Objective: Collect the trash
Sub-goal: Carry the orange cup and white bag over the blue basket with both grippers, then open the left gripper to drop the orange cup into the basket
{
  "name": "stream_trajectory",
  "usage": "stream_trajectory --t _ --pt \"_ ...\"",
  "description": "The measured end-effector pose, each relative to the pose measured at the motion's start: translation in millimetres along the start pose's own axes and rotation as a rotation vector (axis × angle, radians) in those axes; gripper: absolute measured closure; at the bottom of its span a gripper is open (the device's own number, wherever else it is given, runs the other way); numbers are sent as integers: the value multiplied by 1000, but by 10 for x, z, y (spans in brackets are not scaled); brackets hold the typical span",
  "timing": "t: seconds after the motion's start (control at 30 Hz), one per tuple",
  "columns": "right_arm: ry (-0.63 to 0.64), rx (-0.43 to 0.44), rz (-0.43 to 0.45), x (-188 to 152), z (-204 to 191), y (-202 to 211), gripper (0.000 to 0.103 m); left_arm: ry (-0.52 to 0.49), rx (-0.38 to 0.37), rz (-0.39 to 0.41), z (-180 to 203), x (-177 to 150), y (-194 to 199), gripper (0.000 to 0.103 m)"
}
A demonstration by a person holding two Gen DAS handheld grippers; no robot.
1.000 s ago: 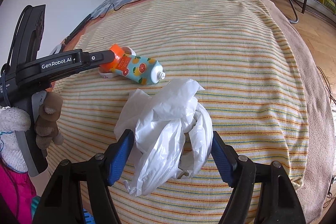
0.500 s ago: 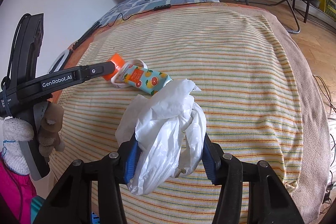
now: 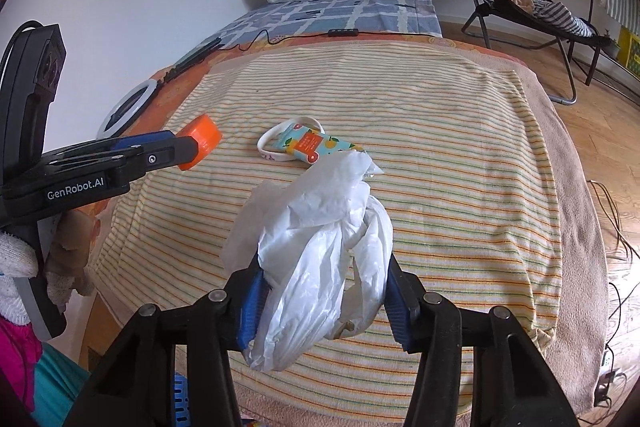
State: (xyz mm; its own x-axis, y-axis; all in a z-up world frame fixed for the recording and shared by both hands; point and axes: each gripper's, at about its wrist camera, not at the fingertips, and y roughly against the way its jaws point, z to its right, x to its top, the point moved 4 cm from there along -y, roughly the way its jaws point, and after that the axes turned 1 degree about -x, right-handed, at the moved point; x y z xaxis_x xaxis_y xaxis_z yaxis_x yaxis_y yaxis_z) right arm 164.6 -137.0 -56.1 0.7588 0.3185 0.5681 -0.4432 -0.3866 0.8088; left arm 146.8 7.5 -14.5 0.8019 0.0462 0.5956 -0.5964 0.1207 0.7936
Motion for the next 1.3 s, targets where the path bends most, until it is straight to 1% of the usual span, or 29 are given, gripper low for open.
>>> stream_trajectory --t 0.27,0.5,0.7,0.97,1.17,1.3 --pt "52 28 -3 -225 -284 212 50 -5 21 -21 -31 -555 380 58" --pt "83 49 -7 -524 -450 458 50 -8 25 -22 16 -955 696 58" --pt "94 57 -22 -795 -541 615 50 -9 21 -31 82 -1287 862 58" --pt "108 70 -58 -1160 -669 690 50 -16 18 -77 186 -1749 884 58" --pt "101 83 -101 -1438 -707 620 50 -13 21 -132 207 -2044 763 58" --pt "103 83 -130 -1605 -739 566 50 -36 21 -170 275 -2194 670 58"
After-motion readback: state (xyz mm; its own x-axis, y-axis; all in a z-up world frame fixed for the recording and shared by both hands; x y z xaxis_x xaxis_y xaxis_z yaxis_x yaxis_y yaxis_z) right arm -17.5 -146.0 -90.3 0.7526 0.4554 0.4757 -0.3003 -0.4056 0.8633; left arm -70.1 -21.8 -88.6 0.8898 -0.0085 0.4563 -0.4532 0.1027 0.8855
